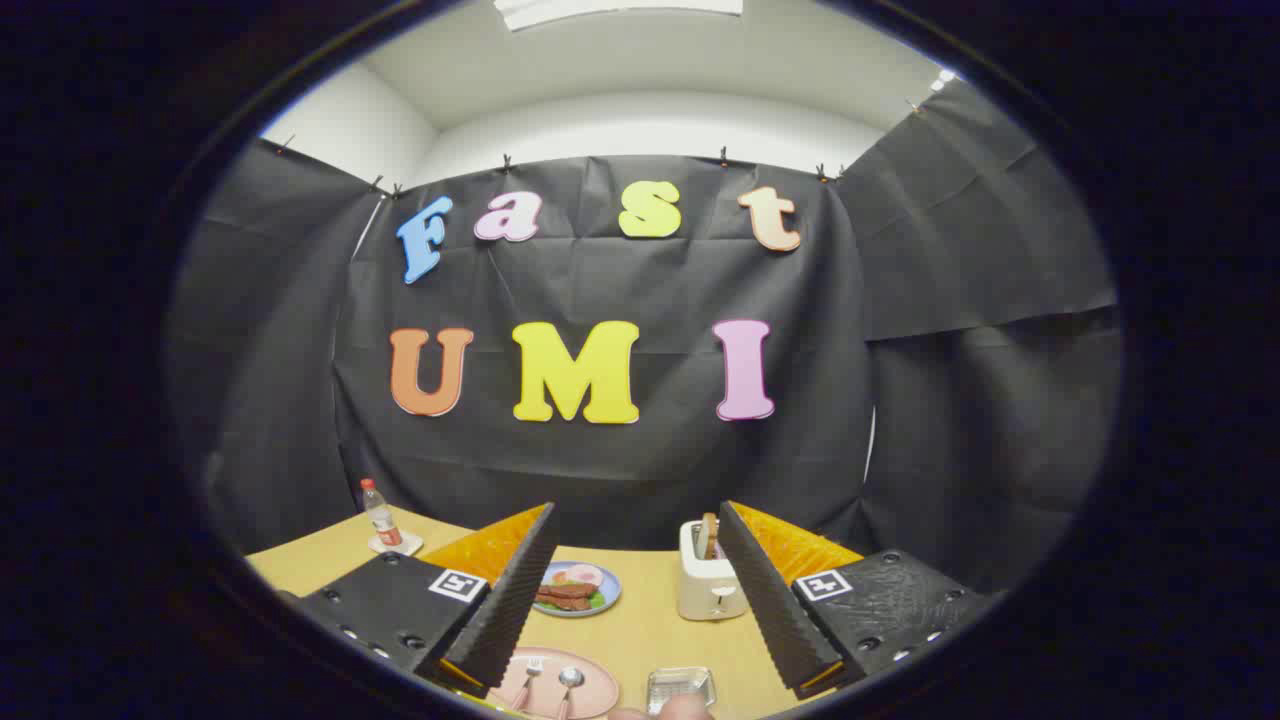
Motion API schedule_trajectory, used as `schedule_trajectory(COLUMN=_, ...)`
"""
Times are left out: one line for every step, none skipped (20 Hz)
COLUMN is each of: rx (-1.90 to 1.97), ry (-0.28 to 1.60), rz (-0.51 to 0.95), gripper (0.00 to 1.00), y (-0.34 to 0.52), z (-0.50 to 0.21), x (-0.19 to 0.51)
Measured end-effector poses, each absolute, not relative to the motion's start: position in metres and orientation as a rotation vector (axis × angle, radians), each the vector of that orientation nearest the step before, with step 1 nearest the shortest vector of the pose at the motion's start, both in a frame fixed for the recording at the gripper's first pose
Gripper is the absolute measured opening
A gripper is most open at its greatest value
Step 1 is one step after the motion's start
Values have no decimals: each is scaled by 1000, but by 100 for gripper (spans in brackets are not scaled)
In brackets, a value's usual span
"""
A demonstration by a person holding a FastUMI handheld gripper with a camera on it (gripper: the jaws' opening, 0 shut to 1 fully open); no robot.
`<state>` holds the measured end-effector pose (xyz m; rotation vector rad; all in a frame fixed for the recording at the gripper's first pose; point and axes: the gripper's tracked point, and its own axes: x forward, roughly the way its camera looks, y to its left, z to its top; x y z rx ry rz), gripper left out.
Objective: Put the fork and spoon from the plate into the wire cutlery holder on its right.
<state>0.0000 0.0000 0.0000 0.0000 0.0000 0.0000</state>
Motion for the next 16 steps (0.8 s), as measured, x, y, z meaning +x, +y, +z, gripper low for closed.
schedule_trajectory(rx=4, ry=7, rz=9, gripper=96, y=4, z=-5, x=0)
schedule_trajectory(rx=7, ry=20, rz=19, gripper=96, y=8, z=-10, x=1)
schedule_trajectory(rx=9, ry=30, rz=29, gripper=96, y=11, z=-14, x=0)
schedule_trajectory(rx=11, ry=30, rz=34, gripper=96, y=13, z=-14, x=0)
schedule_trajectory(rx=12, ry=28, rz=41, gripper=96, y=13, z=-14, x=0)
schedule_trajectory(rx=14, ry=30, rz=50, gripper=96, y=16, z=-16, x=0)
schedule_trajectory(rx=14, ry=39, rz=56, gripper=96, y=18, z=-21, x=-1)
schedule_trajectory(rx=10, ry=48, rz=57, gripper=96, y=18, z=-24, x=0)
schedule_trajectory(rx=7, ry=54, rz=58, gripper=96, y=18, z=-27, x=0)
schedule_trajectory(rx=9, ry=58, rz=59, gripper=96, y=19, z=-28, x=-1)
schedule_trajectory(rx=10, ry=61, rz=63, gripper=96, y=20, z=-29, x=-1)
schedule_trajectory(rx=7, ry=63, rz=68, gripper=96, y=21, z=-31, x=-1)
schedule_trajectory(rx=3, ry=66, rz=72, gripper=96, y=23, z=-33, x=-1)
schedule_trajectory(rx=-2, ry=72, rz=75, gripper=96, y=24, z=-36, x=-1)
schedule_trajectory(rx=-2, ry=81, rz=76, gripper=96, y=24, z=-41, x=-2)
schedule_trajectory(rx=0, ry=89, rz=78, gripper=96, y=24, z=-43, x=-2)
